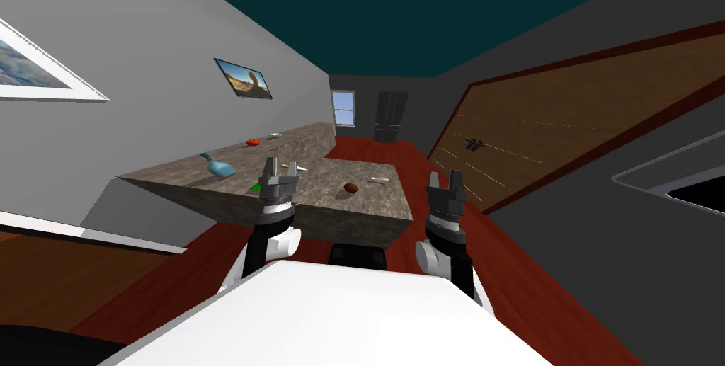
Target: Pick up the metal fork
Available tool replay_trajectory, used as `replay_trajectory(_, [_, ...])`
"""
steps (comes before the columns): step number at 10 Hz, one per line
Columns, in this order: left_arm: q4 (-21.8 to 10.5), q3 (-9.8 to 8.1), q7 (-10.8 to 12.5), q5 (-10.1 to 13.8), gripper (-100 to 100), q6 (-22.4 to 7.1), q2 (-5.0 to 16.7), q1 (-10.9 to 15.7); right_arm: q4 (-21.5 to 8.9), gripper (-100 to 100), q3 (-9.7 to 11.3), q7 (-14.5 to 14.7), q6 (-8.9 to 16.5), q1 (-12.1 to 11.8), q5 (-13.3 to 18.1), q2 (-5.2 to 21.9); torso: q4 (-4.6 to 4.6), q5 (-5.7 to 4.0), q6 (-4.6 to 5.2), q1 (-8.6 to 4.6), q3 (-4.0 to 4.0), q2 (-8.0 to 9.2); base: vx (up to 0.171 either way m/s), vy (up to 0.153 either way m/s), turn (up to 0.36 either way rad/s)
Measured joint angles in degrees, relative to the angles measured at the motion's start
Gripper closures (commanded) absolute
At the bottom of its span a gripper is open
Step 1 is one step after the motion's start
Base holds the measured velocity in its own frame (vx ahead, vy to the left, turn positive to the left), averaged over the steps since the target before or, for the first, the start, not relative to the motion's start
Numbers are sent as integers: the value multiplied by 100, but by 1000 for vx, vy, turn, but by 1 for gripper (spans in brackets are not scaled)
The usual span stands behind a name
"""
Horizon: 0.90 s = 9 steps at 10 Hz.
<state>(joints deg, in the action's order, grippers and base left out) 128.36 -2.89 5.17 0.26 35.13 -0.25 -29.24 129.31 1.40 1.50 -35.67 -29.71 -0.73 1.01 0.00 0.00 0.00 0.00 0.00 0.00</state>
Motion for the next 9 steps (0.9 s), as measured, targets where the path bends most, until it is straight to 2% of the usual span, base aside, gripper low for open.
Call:
replay_trajectory(3, [0,-1,0,0,0,0,1,1,-103,-100,-191,-70,36,-364,34,436,5,-10,0,-45,15,25,-68,-117,207])
replay_trajectory(6, [0,-1,0,0,0,0,1,1,-298,-100,-540,-205,170,-786,64,940,7,-14,-1,-63,19,33,-76,-132,217])
replay_trajectory(8, [0,-1,0,0,0,0,1,1,-356,-100,-642,-244,240,-1056,111,1119,5,-10,-2,-41,12,21,-66,-102,295])
replay_trajectory(9, [0,-1,0,0,0,0,1,1,-436,-100,-755,-280,270,-1237,139,1293,5,-11,-2,-54,14,24,-75,-101,144])
